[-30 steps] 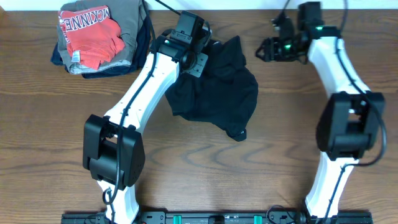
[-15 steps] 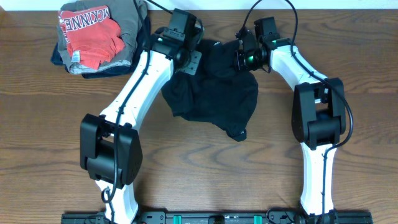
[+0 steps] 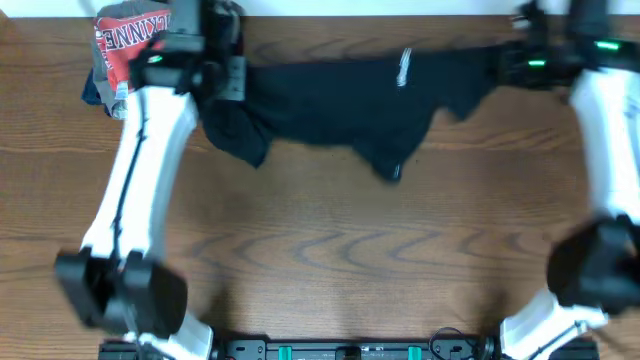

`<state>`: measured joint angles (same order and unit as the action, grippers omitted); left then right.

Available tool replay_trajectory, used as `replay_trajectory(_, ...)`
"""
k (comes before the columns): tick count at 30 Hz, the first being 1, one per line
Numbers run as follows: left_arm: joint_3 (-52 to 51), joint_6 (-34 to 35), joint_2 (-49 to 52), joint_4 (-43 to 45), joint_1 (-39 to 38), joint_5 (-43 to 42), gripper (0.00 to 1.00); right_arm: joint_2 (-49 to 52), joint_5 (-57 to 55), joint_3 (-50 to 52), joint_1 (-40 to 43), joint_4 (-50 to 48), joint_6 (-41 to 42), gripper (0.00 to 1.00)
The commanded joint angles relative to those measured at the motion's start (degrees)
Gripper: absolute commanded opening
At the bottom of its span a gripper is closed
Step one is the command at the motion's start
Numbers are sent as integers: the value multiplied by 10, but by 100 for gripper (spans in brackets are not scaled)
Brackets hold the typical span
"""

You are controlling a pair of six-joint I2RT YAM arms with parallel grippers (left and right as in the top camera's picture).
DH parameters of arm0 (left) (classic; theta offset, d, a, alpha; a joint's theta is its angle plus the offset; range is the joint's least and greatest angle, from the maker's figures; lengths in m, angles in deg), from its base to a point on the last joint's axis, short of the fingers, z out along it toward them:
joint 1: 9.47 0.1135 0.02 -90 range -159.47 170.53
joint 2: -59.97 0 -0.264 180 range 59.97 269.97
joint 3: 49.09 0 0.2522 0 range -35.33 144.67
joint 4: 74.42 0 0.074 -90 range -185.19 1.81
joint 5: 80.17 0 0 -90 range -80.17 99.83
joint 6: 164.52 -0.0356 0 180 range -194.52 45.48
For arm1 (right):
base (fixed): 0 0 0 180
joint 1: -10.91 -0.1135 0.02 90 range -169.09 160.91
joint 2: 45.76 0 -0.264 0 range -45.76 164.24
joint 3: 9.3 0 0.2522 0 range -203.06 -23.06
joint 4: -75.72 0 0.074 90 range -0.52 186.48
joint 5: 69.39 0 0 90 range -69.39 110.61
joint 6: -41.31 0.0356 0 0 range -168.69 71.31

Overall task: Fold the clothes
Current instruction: 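Stretch the shirt sideways between both grippers along the table's far edge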

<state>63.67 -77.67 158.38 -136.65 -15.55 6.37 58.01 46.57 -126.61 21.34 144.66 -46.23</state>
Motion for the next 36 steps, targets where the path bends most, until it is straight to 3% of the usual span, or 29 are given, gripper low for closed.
replay_trajectory(1,2,4,-56,-12,10,12,6,-61,-16,-6,35,31,-22,1)
replay_trajectory(8,2,5,-114,-33,10,12,6,-140,-42,-6,70,97,-51,1)
replay_trajectory(18,-7,5,-119,-101,3,10,6,-147,-88,-6,76,170,-46,1)
replay_trajectory(23,-40,5,-115,-96,-19,9,6,-127,-165,-5,77,189,-24,1)
replay_trajectory(36,-107,5,-27,-34,-44,10,6,14,-200,-5,77,196,-21,1)
